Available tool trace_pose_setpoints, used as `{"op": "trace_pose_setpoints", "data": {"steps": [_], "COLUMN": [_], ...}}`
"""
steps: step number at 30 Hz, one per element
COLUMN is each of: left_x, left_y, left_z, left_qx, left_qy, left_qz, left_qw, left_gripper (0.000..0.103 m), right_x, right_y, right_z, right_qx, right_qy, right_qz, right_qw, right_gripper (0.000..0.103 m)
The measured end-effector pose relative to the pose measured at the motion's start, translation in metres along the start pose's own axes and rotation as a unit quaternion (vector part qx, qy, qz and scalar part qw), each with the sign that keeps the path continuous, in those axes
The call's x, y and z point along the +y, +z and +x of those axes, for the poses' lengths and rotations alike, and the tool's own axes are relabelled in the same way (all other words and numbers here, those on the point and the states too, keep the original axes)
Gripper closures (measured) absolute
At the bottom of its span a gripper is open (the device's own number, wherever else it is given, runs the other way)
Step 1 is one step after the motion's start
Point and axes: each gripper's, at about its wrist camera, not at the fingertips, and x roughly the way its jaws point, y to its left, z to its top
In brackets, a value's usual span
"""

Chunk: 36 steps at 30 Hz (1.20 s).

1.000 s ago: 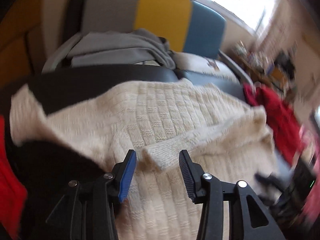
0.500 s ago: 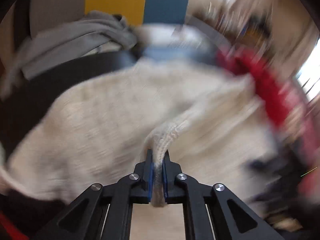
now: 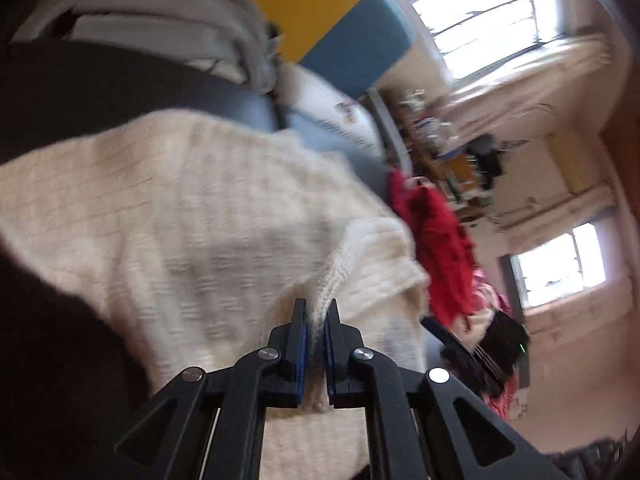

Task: Fold clothes
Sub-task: 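Grasp the sweater edge with the left gripper while the right gripper holds the sleeve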

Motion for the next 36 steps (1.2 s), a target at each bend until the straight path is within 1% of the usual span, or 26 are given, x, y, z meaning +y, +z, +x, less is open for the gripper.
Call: {"op": "trace_pose_setpoints", "data": {"steps": [1,3,5,7,10,11,12,13,14,15,16,17,18,20,21,23,24,26,27,28,29,30,32,33,34,36], "left_x": [-0.012,-0.031,-0.047,-0.059,-0.074,-0.078,-0.082,-0.086,-0.088,-0.089,-0.090,-0.089,-0.085,-0.069,-0.059,-0.025,-0.006,0.030,0.043,0.053,0.063,0.070,0.079,0.083,0.086,0.093], "left_y": [0.000,-0.001,0.002,0.005,0.011,0.014,0.014,0.015,0.017,0.020,0.024,0.029,0.036,0.055,0.064,0.085,0.093,0.103,0.104,0.104,0.103,0.101,0.097,0.095,0.092,0.086], "left_z": [-0.005,-0.010,-0.009,-0.008,-0.010,-0.014,-0.019,-0.023,-0.027,-0.030,-0.032,-0.032,-0.031,-0.015,-0.005,0.024,0.039,0.065,0.071,0.073,0.074,0.072,0.063,0.058,0.052,0.039], "left_qx": [-0.005,-0.010,-0.009,-0.014,-0.027,-0.033,-0.040,-0.047,-0.053,-0.058,-0.062,-0.066,-0.068,-0.060,-0.053,-0.019,-0.001,0.035,0.035,0.035,0.034,0.029,0.017,0.011,0.004,-0.012], "left_qy": [-0.012,-0.027,-0.026,-0.031,-0.044,-0.046,-0.046,-0.046,-0.045,-0.043,-0.037,-0.030,-0.022,0.014,0.036,0.076,0.099,0.126,0.144,0.141,0.136,0.116,0.093,0.083,0.081,0.077], "left_qz": [0.021,0.052,0.070,0.080,0.089,0.091,0.092,0.092,0.092,0.093,0.095,0.096,0.093,0.074,0.061,0.018,-0.006,-0.047,-0.060,-0.078,-0.094,-0.108,-0.122,-0.128,-0.133,-0.147], "left_qw": [0.9997,0.9982,0.9972,0.9962,0.9947,0.9942,0.9939,0.9935,0.9933,0.9931,0.9929,0.9927,0.9931,0.9954,0.9961,0.9968,0.9951,0.9903,0.9871,0.9863,0.9857,0.9869,0.9881,0.9883,0.9879,0.9861], "left_gripper": [0.097,0.097,0.097,0.097,0.097,0.097,0.097,0.097,0.097,0.097,0.097,0.097,0.097,0.097,0.097,0.097,0.097,0.097,0.096,0.095,0.090,0.086,0.081,0.078,0.076,0.070], "right_x": [-0.010,-0.035,-0.071,-0.115,-0.165,-0.173,-0.176,-0.178,-0.175,-0.170,-0.165,-0.159,-0.149,-0.140,-0.139,-0.146,-0.152,-0.166,-0.170,-0.170,-0.167,-0.162,-0.148,-0.138,-0.129,-0.106], "right_y": [0.011,0.033,0.056,0.076,0.093,0.095,0.096,0.097,0.100,0.104,0.109,0.114,0.121,0.134,0.139,0.144,0.145,0.143,0.141,0.138,0.134,0.130,0.114,0.103,0.092,0.070], "right_z": [-0.012,-0.027,-0.031,-0.017,0.019,0.030,0.040,0.050,0.055,0.056,0.056,0.057,0.051,0.040,0.040,0.048,0.052,0.053,0.048,0.041,0.033,0.025,0.013,0.007,0.000,-0.006], "right_qx": [-0.017,-0.042,-0.054,-0.042,0.003,0.014,0.023,0.031,0.028,0.025,0.022,0.019,0.002,-0.023,-0.019,0.002,0.010,0.020,0.018,0.009,0.002,-0.005,0.004,0.010,0.016,0.034], "right_qy": [-0.013,-0.058,-0.101,-0.111,-0.113,-0.107,-0.104,-0.102,-0.104,-0.106,-0.109,-0.111,-0.121,-0.159,-0.187,-0.235,-0.246,-0.225,-0.224,-0.216,-0.200,-0.183,-0.161,-0.151,-0.140,-0.136], "right_qz": [0.008,0.018,0.044,0.110,0.195,0.204,0.207,0.210,0.198,0.186,0.175,0.163,0.136,0.086,0.069,0.050,0.050,0.079,0.095,0.105,0.106,0.107,0.082,0.067,0.051,0.010], "right_qw": [1.000,0.997,0.992,0.987,0.974,0.973,0.973,0.972,0.974,0.976,0.978,0.980,0.983,0.983,0.980,0.971,0.968,0.971,0.970,0.971,0.974,0.977,0.983,0.986,0.989,0.990], "right_gripper": [0.021,0.021,0.021,0.016,0.016,0.019,0.028,0.033,0.047,0.072,0.080,0.082,0.086,0.086,0.086,0.086,0.085,0.083,0.077,0.074,0.070,0.068,0.063,0.057,0.054,0.042]}}
